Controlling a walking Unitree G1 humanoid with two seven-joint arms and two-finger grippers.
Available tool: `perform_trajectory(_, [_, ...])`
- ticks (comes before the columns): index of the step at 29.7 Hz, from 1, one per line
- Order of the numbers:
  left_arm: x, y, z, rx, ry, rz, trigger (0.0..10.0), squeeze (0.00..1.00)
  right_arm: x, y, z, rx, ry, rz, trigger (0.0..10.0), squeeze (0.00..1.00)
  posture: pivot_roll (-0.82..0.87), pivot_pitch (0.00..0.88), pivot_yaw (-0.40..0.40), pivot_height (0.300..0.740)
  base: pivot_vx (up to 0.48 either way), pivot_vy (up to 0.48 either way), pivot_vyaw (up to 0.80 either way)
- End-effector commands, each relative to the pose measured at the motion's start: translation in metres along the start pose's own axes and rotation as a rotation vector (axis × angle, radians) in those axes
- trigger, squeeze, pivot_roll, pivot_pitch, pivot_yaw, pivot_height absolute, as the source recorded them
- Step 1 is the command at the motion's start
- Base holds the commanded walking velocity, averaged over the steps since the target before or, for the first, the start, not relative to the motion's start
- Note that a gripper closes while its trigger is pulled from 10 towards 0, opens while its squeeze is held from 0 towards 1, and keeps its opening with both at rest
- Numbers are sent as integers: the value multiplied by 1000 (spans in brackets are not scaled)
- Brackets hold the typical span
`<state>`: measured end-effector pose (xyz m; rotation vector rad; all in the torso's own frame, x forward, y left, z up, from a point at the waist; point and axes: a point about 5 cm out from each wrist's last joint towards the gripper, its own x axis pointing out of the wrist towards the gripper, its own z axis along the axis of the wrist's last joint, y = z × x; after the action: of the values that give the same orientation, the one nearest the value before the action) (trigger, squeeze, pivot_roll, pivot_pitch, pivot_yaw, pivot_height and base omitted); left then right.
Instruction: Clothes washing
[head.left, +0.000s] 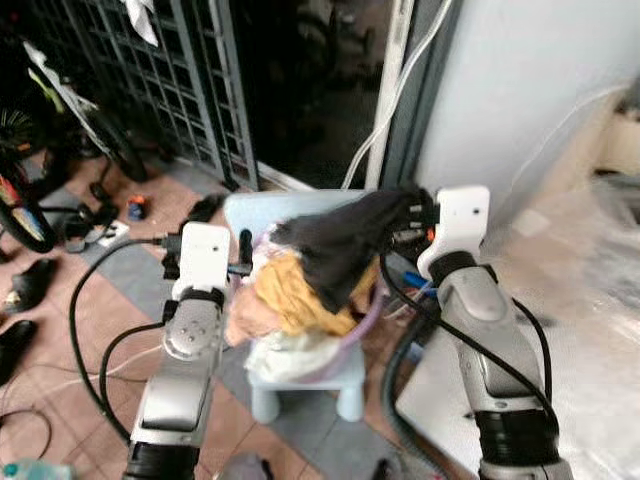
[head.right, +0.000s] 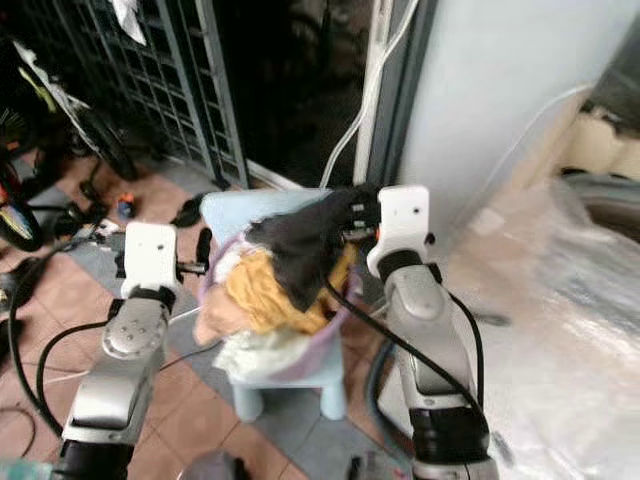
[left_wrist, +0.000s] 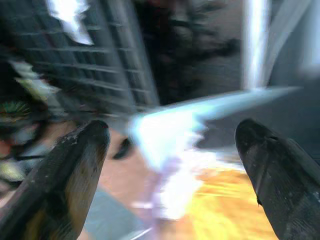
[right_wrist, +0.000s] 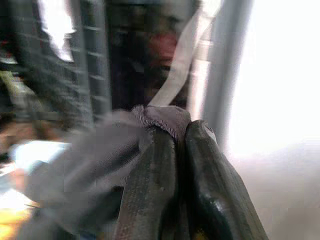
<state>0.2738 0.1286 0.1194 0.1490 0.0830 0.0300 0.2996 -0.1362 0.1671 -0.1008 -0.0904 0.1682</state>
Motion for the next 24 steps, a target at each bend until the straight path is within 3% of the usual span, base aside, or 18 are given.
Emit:
perform_trajectory(1, [0,-5,7,-5,-29,-16,10000,0,4,-7,10,-47,-56,-20,10000,0,-18,10,58,740,0,0,-788])
perform_trajectory(4, [0,-6,6,-7,-28,-21,10000,0,10,-11,18,-87,-92,-25,10000,0,-20,10,59,740,0,0,-788])
perform_trajectory(7, [0,-9,7,-9,-31,-30,10000,0,26,-29,35,-122,-145,-75,10000,0,-23,6,58,740,0,0,-788])
perform_trajectory(8, [2,-10,8,-10,-34,-30,10000,0,36,-43,50,-156,-185,-113,10000,0,-21,4,55,740,0,0,-788])
perform_trajectory(11, [2,-10,9,-11,-36,-29,10000,0,42,-55,61,-182,-216,-145,10000,0,-20,3,53,740,0,0,-788])
perform_trajectory(13, [3,-8,8,-17,-34,-14,10000,0,56,-84,84,-169,-253,-244,10000,0,-21,1,45,740,0,0,-778])
perform_trajectory(16, [2,-7,7,-26,-35,-11,10000,0,61,-93,89,-167,-258,-273,10000,0,-20,0,42,740,0,0,-775])
perform_trajectory(22, [1,-4,7,-57,-31,13,10000,0,65,-88,80,-161,-233,-248,10000,0,-15,2,35,740,0,0,-656])
perform_trajectory(24, [1,-2,6,-69,-20,22,10000,0,66,-77,67,-159,-190,-203,10000,0,-17,12,40,740,0,0,0])
